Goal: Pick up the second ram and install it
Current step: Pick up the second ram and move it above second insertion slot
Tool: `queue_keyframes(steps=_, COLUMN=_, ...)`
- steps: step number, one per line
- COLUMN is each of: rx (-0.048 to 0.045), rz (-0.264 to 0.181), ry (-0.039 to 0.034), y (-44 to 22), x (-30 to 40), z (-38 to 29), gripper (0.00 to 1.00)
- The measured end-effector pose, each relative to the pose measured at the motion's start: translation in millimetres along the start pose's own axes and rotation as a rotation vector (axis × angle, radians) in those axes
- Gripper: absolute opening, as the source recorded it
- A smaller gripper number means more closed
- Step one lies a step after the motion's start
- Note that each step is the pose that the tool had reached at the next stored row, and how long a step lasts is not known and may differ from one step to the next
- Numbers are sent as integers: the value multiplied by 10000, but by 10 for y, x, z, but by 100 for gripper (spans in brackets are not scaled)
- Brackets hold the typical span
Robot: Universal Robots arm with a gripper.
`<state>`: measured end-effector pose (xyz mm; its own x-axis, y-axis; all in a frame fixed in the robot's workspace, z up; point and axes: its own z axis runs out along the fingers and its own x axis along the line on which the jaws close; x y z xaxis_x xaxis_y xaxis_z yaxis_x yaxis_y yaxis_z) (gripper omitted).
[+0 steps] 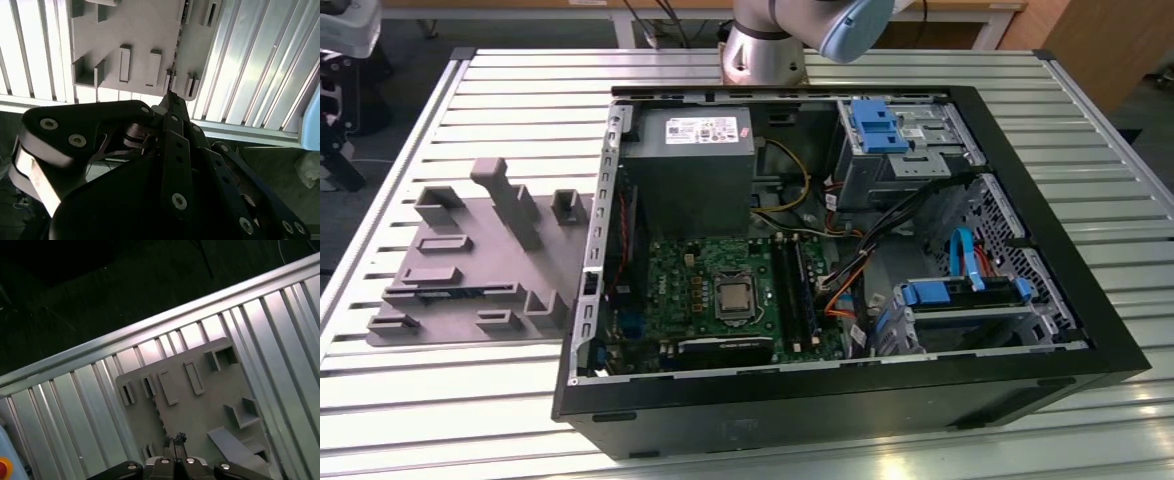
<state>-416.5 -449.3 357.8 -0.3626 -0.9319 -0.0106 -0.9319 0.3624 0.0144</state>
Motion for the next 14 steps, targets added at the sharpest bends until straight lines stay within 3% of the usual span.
queue_keyframes(steps=14, rx=-24, rz=-2282, ry=33, y=-1, x=1, z=60, gripper=11)
